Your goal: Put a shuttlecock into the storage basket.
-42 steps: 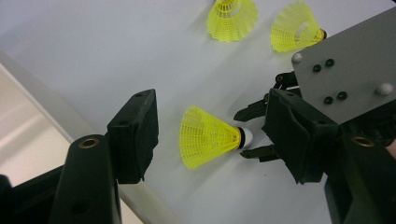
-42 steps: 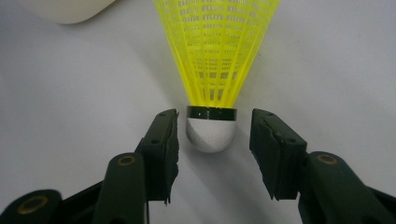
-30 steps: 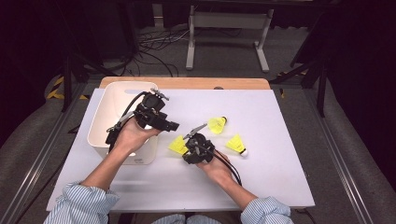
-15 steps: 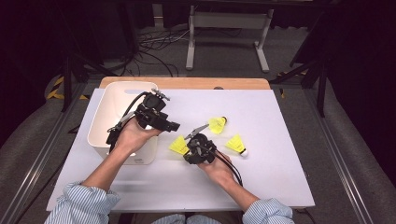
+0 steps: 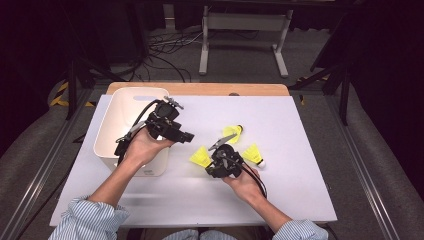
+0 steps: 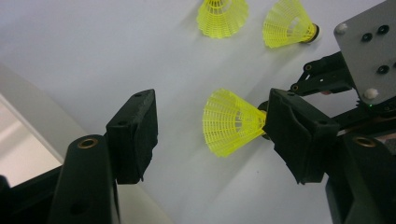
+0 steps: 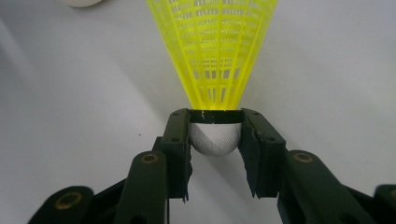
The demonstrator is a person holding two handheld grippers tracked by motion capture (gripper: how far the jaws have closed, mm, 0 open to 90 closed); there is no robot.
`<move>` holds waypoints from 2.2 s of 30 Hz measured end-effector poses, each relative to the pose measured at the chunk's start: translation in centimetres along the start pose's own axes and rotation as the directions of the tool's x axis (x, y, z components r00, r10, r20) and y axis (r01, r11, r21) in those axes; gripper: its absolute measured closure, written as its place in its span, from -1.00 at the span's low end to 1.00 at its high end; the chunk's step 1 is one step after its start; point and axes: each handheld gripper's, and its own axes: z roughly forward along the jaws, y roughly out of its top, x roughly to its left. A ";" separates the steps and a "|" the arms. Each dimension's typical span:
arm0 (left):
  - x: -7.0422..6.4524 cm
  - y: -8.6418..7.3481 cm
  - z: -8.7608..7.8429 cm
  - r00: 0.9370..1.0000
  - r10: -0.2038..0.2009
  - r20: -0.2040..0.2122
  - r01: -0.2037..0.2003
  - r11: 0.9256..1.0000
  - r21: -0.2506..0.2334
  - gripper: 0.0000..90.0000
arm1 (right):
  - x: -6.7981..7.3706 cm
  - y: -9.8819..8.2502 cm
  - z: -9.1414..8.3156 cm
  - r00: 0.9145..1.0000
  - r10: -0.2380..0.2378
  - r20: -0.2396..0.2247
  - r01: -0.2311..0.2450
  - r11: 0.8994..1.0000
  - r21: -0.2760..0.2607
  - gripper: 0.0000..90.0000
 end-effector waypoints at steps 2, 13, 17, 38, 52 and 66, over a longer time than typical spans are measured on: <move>-0.1 0.0 0.0 1.000 0.004 0.003 -0.004 1.000 0.003 -0.22 | -0.3 -0.3 -0.4 1.000 0.007 -0.004 -0.007 1.000 0.001 0.45; -0.8 -0.1 0.3 1.000 0.014 0.018 -0.014 1.000 0.015 -0.20 | -1.3 -1.3 -2.4 0.999 0.043 -0.013 -0.043 0.999 -0.012 0.45; -1.1 -0.1 0.6 0.999 0.023 0.033 -0.024 0.999 0.025 -0.19 | -1.6 -1.4 -3.2 0.999 0.049 -0.014 -0.049 0.999 -0.021 0.45; -2.3 -0.4 1.3 0.996 0.041 0.085 -0.045 0.998 0.052 -0.07 | -1.1 -0.1 -5.2 0.999 0.025 -0.040 -0.027 0.999 -0.041 0.45; -2.6 -0.5 2.0 0.992 0.049 0.118 -0.057 0.996 0.068 0.15 | -0.5 1.0 -5.3 0.998 0.003 -0.058 -0.005 0.999 -0.040 0.45; -3.0 -0.5 2.3 0.987 0.065 0.147 -0.075 0.995 0.067 0.53 | -0.2 1.6 -5.2 0.998 -0.006 -0.066 0.003 0.999 -0.040 0.45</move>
